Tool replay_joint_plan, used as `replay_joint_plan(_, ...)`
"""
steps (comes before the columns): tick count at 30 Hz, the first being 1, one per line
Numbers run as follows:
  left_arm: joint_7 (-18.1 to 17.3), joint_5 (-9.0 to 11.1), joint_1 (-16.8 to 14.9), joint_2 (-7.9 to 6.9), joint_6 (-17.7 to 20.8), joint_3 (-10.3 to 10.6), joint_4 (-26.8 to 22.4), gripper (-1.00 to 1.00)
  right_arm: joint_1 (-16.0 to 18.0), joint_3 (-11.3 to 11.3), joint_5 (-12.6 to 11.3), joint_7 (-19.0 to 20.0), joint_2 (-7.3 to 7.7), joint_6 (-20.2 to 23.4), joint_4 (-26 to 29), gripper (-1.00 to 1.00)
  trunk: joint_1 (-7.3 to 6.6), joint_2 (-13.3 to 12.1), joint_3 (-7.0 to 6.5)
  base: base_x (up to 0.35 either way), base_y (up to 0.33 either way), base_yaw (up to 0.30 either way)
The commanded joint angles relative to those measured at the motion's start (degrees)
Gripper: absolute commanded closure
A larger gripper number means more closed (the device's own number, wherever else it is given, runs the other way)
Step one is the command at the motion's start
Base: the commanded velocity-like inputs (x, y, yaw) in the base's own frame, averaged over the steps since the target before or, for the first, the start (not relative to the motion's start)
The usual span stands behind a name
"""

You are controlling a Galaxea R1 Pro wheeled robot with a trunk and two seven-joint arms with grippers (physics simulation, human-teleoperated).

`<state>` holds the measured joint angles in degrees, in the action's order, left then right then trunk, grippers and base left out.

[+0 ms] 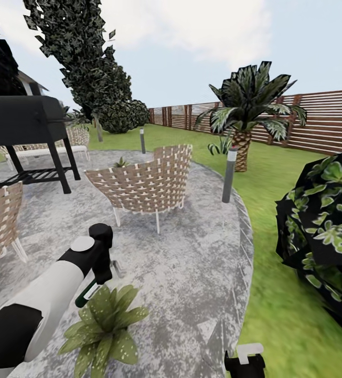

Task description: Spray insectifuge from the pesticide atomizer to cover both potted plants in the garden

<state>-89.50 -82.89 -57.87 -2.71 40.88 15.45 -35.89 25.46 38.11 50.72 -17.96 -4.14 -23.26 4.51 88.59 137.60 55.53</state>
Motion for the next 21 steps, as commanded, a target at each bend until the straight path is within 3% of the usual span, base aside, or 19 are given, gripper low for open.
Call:
replay_joint_plan(1,-0.5,-0.8,0.0,-0.01,0.6,0.3,-0.1,1.0,0.0,0.4,0.6,-0.2,-0.02,-0.1,0.0,-1.0,0.01,0.0,0.06,0.186,-0.239,0.278)
replay_joint_plan(7,-0.5,-4.2,0.0,0.07,0.7,-0.1,-0.1,1.0,0.0,0.4,0.6,-0.2,-0.03,-0.1,0.0,-1.0,0.01,0.0,0.06,0.076,-0.262,0.279)
replay_joint_plan(21,-0.5,-4.4,0.0,0.05,0.7,-0.2,-0.1,1.0,0.0,0.4,0.6,-0.2,-0.02,-0.1,0.0,-1.0,0.01,0.0,-0.34,-0.038,-0.273,0.278)
